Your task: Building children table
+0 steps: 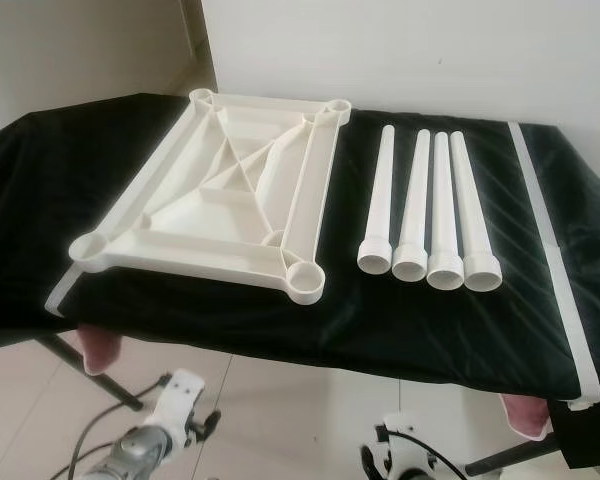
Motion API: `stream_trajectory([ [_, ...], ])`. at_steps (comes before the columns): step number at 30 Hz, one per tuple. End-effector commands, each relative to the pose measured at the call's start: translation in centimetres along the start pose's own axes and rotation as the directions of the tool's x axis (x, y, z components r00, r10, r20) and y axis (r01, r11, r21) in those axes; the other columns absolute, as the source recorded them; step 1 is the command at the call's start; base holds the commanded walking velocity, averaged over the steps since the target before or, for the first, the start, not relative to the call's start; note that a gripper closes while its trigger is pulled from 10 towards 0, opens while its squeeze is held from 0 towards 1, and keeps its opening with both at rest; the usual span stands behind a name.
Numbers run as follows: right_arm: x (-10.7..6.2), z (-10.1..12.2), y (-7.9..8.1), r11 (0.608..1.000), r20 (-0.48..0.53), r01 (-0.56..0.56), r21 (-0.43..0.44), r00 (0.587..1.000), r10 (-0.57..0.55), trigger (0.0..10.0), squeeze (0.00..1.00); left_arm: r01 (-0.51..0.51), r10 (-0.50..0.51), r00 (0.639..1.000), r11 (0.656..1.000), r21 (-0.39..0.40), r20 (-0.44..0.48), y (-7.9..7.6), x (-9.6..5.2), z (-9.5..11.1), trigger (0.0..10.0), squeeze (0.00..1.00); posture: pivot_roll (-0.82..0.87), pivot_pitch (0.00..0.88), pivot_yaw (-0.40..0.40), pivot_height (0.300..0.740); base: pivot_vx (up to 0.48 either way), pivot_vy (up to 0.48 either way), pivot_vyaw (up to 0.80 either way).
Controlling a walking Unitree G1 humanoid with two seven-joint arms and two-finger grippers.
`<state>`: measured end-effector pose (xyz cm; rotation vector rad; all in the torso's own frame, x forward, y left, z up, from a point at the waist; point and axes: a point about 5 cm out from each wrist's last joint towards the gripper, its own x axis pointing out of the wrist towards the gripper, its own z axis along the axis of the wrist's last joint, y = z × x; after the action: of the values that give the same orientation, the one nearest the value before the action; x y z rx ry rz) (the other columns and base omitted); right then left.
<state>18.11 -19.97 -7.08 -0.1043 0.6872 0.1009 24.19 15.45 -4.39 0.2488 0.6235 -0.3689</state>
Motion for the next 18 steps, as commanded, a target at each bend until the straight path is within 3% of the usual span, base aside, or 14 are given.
stream_trajectory([
  [1, -0.3, -0.5, 0.4, 0.999, -0.008, -0.023, -0.023, 1.000, 0.023, 10.0, 0.00, 0.156, -0.156, 0.988, 0.988, 0.017, 0.017, -1.0, -0.3, -0.2, 10.0, 0.00, -0.01, 0.081, -0.002, 0.740, 0.000, 0.000, 0.00],
  [2, -0.2, 0.1, 0.7, 0.997, 0.037, -0.052, -0.059, 0.998, 0.054, 10.0, 0.00, 0.209, -0.213, 0.975, 0.976, 0.066, 0.066, -1.3, -0.3, 0.4, 10.0, 0.00, -0.01, 0.088, -0.003, 0.740, 0.000, 0.000, 0.00],
  [7, -0.2, 1.5, 0.7, 0.993, 0.133, -0.089, -0.079, 0.986, 0.099, 10.0, 0.00, 0.291, -0.307, 0.945, 0.947, 0.137, 0.114, -2.0, -0.6, 1.0, 10.0, 0.00, -0.01, 0.098, -0.005, 0.740, 0.000, 0.000, 0.00],
  [8, -0.4, 2.5, 0.7, 0.981, 0.202, -0.153, -0.122, 0.964, 0.175, 10.0, 0.00, 0.370, -0.396, 0.908, 0.911, 0.181, 0.135, -2.4, -1.0, 1.2, 10.0, 0.00, -0.02, 0.101, -0.007, 0.740, 0.000, 0.000, 0.00],
  [11, -0.6, 2.9, 0.8, 0.969, 0.226, -0.193, -0.151, 0.948, 0.224, 10.0, 0.00, 0.416, -0.448, 0.882, 0.886, 0.203, 0.146, -2.7, -1.4, 1.3, 10.0, 0.00, -0.02, 0.105, -0.009, 0.740, 0.000, 0.000, 0.00],
  [13, -1.4, 3.5, 1.0, 0.928, 0.244, -0.294, -0.230, 0.905, 0.347, 10.0, 0.00, 0.513, -0.554, 0.818, 0.824, 0.242, 0.152, -3.0, -2.4, 1.1, 10.0, 0.00, -0.03, 0.109, -0.009, 0.740, 0.000, 0.000, 0.00],
  [14, -1.4, 3.5, 1.0, 0.928, 0.244, -0.294, -0.230, 0.905, 0.347, 10.0, 0.00, 0.513, -0.554, 0.818, 0.824, 0.242, 0.152, -3.0, -2.4, 1.1, 10.0, 0.00, -0.03, 0.109, -0.009, 0.740, 0.000, 0.000, 0.00],
  [15, -1.8, 3.6, 1.1, 0.906, 0.239, -0.335, -0.260, 0.886, 0.396, 10.0, 0.00, 0.550, -0.593, 0.792, 0.796, 0.253, 0.146, -3.1, -2.8, 1.1, 10.0, 0.00, -0.03, 0.109, -0.009, 0.740, 0.000, 0.000, 0.00],
  [18, -3.7, 3.6, 0.8, 0.816, 0.183, -0.474, -0.332, 0.816, 0.549, 10.0, 0.00, 0.692, -0.729, 0.678, 0.677, 0.249, 0.098, -3.4, -4.9, 0.9, 10.0, 0.00, -0.03, 0.115, -0.010, 0.740, 0.000, 0.000, 0.00],
])
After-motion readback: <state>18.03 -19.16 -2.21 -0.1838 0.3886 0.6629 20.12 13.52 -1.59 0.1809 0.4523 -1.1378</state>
